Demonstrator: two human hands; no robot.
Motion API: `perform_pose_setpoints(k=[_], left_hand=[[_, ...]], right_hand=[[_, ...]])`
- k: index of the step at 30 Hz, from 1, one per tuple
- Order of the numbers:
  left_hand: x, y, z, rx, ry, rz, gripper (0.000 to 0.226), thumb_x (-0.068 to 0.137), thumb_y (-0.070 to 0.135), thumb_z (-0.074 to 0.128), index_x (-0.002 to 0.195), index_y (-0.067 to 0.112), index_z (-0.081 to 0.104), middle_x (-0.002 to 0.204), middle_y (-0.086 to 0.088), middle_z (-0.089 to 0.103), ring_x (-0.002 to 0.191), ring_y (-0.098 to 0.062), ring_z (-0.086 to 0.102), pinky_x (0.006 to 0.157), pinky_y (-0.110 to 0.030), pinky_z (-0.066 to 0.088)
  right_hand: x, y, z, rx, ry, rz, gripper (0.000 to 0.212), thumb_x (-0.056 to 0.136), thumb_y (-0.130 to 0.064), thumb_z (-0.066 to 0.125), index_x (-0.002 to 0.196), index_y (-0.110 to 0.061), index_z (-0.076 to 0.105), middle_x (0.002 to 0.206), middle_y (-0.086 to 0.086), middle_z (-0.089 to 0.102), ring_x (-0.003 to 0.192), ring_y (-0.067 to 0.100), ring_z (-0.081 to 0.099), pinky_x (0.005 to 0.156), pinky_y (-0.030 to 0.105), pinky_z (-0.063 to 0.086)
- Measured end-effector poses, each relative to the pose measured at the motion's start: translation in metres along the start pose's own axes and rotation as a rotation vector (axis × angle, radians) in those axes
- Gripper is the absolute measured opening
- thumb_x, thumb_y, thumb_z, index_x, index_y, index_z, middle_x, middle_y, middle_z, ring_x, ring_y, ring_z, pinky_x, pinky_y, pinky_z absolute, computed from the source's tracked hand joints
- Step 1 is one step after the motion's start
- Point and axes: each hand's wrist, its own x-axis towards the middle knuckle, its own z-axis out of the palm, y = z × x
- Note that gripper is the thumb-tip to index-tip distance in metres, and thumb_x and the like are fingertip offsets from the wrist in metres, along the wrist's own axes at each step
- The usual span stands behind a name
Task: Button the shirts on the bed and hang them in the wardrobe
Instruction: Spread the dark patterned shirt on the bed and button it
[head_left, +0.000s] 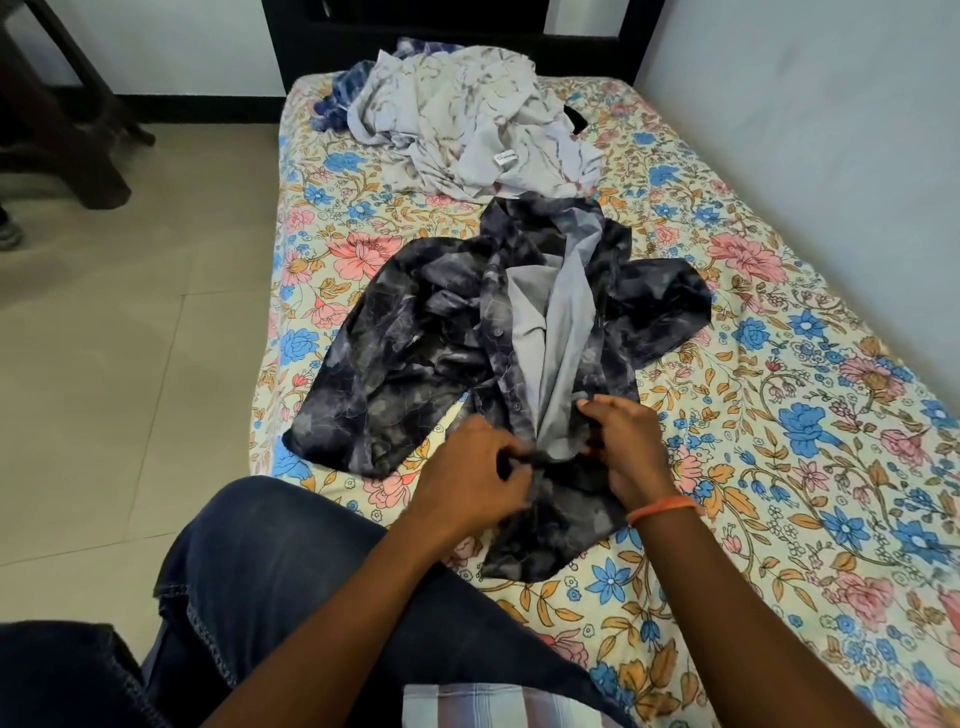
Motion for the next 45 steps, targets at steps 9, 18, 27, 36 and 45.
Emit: perform_pose_setpoints(k=[9,18,27,36,45], left_hand=[[0.049,0.006,0.015,-0.361,0.325,-0.202,0.010,0.089,0.017,0.068,0.092,0.020,0.077,0.077,0.018,0.067,0.068,0.003,0.064,0.061,-0.007,0.046],[0.053,-0.003,0.024,-0.611,0.310,-0.328,0.001,0.085,0.013,0.075,0.085,0.014,0.076,0.072,-0.003,0.073,0.050,-0.012,0.062,0.059,-0.036,0.059],[0.063,-0.006,0.030,-0.529,0.236,-0.341,0.006,0.079,0.024,0.073,0.073,0.025,0.075,0.064,0.008,0.071,0.059,-0.012,0.066,0.061,-0.041,0.060],[0.056,0.021,-0.018,-0.715,0.220,-0.219,0.012,0.088,0.014,0.068,0.078,0.012,0.073,0.054,0.006,0.061,0.041,-0.005,0.044,0.043,-0.019,0.036],[0.022,0.044,-0.030,-0.590,0.228,-0.039,0.011,0.088,0.016,0.065,0.079,0.017,0.070,0.068,0.005,0.068,0.055,-0.002,0.055,0.052,-0.018,0.044]], right_hand=[[-0.003,0.002,-0.013,0.334,-0.191,0.112,0.010,0.092,-0.003,0.059,0.094,-0.009,0.067,0.085,0.007,0.074,0.076,0.020,0.070,0.072,0.039,0.056],[0.018,-0.022,-0.012,0.042,-0.091,0.019,0.010,0.092,-0.018,0.068,0.092,-0.009,0.069,0.072,0.003,0.072,0.060,0.016,0.066,0.051,0.027,0.054],[0.016,-0.016,-0.009,0.076,-0.042,0.030,0.006,0.090,-0.006,0.067,0.085,-0.009,0.069,0.074,0.005,0.071,0.063,0.016,0.066,0.055,0.026,0.055],[-0.016,-0.048,-0.005,0.089,-0.059,-0.275,0.019,0.094,-0.020,0.057,0.077,-0.018,0.065,0.074,0.008,0.069,0.066,0.019,0.062,0.063,0.033,0.051],[-0.076,-0.028,0.017,-0.522,0.062,-0.996,0.015,0.095,-0.017,0.055,0.102,-0.007,0.064,0.093,0.000,0.062,0.086,0.019,0.060,0.074,0.035,0.049]])
